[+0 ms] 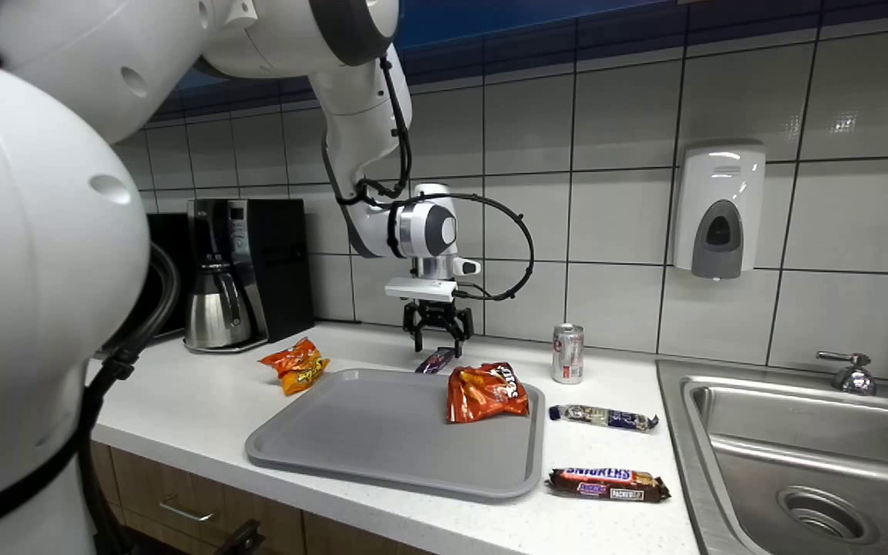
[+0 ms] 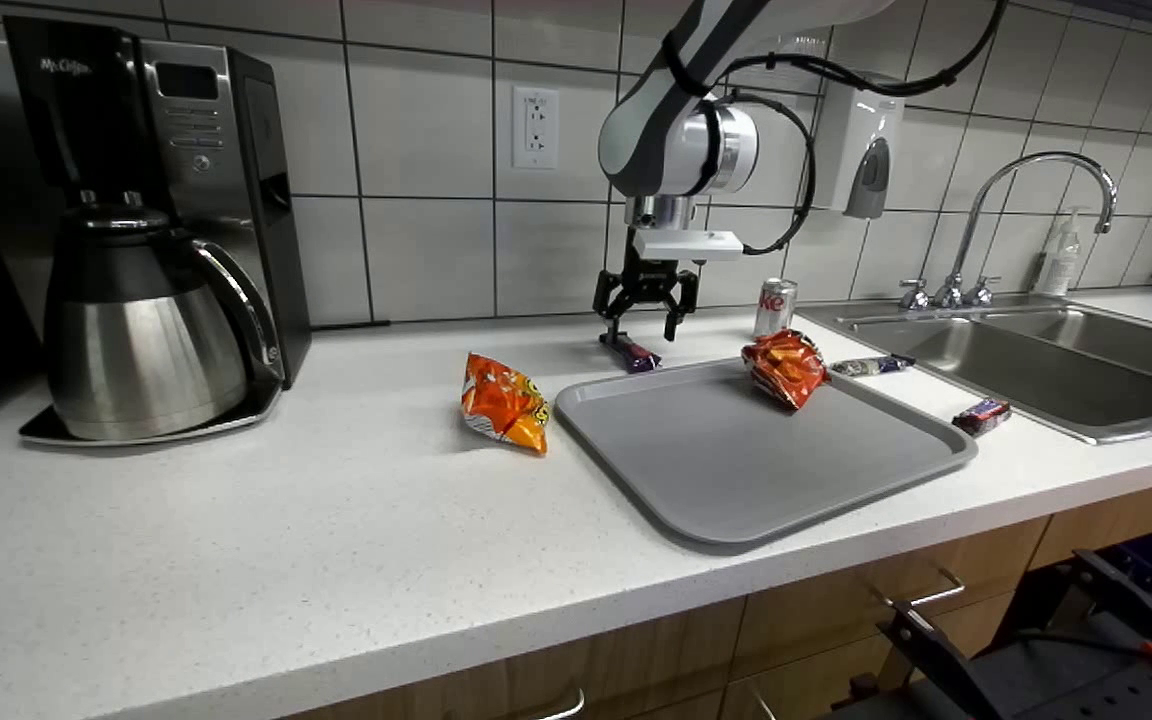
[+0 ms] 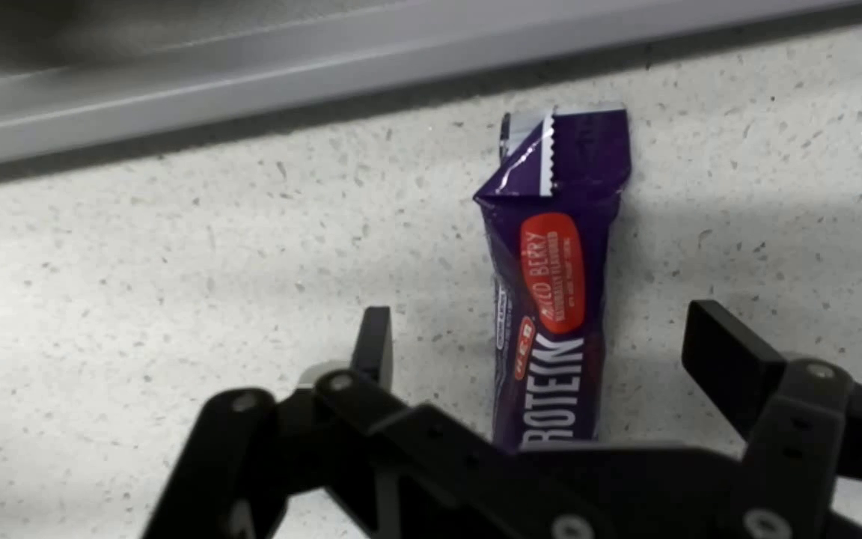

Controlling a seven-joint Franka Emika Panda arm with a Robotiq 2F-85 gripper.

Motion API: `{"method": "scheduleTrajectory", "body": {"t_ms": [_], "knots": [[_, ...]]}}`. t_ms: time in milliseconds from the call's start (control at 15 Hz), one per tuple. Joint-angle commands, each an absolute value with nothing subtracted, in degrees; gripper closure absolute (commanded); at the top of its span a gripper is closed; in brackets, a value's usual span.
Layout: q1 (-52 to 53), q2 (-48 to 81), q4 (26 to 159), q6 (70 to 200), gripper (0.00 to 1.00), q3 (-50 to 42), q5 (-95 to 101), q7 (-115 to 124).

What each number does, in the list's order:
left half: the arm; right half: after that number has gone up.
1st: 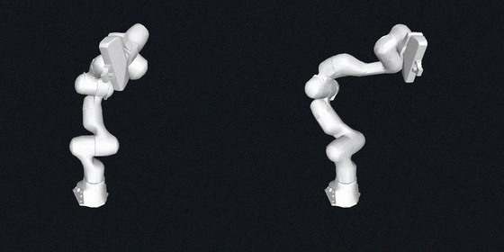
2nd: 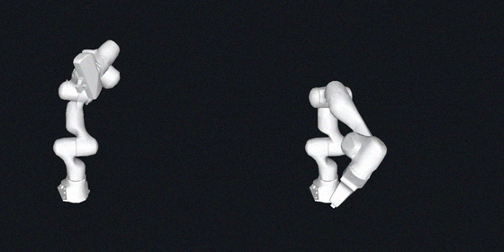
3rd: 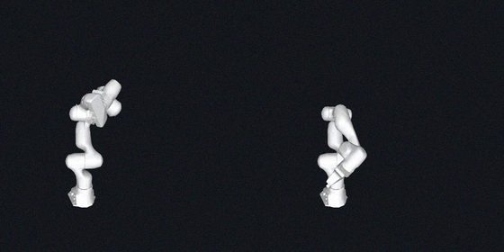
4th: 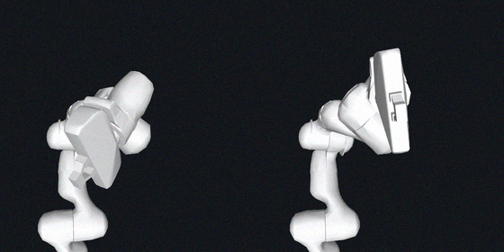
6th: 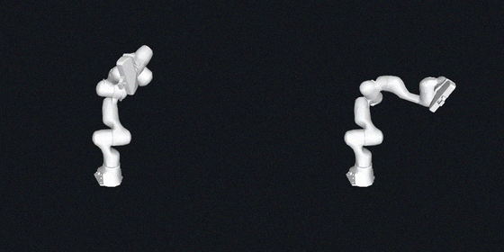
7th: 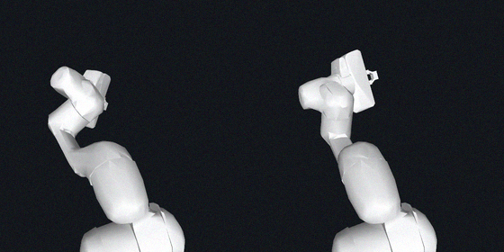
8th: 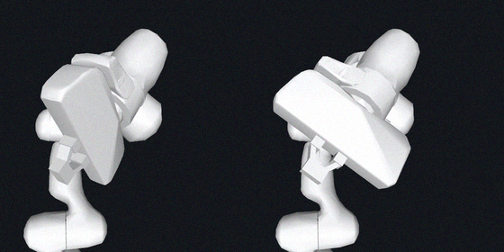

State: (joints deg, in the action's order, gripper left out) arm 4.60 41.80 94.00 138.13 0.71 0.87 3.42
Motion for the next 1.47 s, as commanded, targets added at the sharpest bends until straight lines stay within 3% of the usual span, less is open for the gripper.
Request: {"method": "scheduleTrajectory", "body": {"t_ms": [0,1400], "knots": [[4.55,41.85,93.88,138.02,0.00,0.78,0.93,3.48],[5.02,45.14,90.73,138.04,0.00,0.51,1.51,3.39]]}}
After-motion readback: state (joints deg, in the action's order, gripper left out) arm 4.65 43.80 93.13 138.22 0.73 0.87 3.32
